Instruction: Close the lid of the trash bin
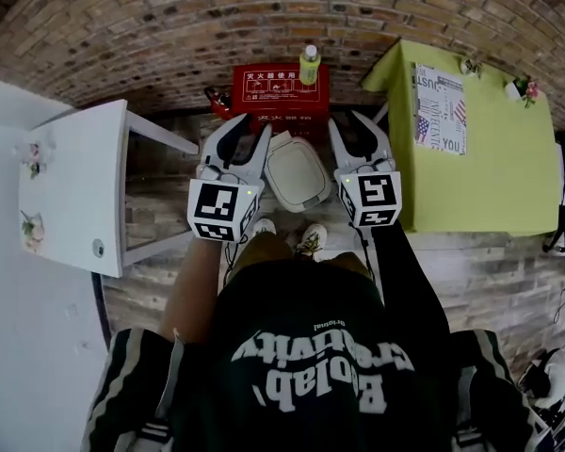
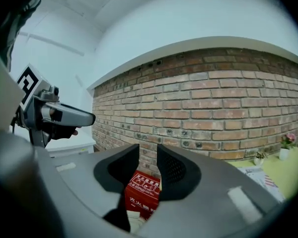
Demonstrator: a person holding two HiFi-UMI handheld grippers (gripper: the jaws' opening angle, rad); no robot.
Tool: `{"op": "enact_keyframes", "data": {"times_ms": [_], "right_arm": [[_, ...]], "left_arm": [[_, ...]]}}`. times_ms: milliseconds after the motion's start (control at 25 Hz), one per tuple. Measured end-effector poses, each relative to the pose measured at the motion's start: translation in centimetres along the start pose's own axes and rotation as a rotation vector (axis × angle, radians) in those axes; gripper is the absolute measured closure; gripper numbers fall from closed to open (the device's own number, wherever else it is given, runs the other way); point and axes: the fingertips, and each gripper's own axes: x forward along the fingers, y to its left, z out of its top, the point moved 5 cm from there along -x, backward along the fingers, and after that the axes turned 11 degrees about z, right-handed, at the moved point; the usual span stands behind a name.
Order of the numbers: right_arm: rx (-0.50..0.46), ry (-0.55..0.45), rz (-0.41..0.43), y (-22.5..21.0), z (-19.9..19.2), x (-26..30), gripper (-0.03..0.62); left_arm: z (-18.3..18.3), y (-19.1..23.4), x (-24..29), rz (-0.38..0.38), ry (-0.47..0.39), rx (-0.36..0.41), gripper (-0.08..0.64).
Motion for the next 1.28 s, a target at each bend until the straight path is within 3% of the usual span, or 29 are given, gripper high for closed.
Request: {"op": "enact_keyframes", "data": {"times_ms": [600,1160,1280], "right_arm": [[-0.069,-0.056,0.068,2.0,4.0,-1.3,0.472],[-0.069,-0.086,0.074,2.8,5.3,-1.7,0.477],[-0.057,-0.081,0.076,2.9,5.2,-1.7,0.512]], "left_arm": [[3.7,0.5,-2.0,0.028,-0.100,0.010,0.439],[3.5,0.5,-3.7,0.052,-0.116,0.013,0.466],[3.7,0.6,-3.8,0.064,-0.127,0.014,0.489]]}}
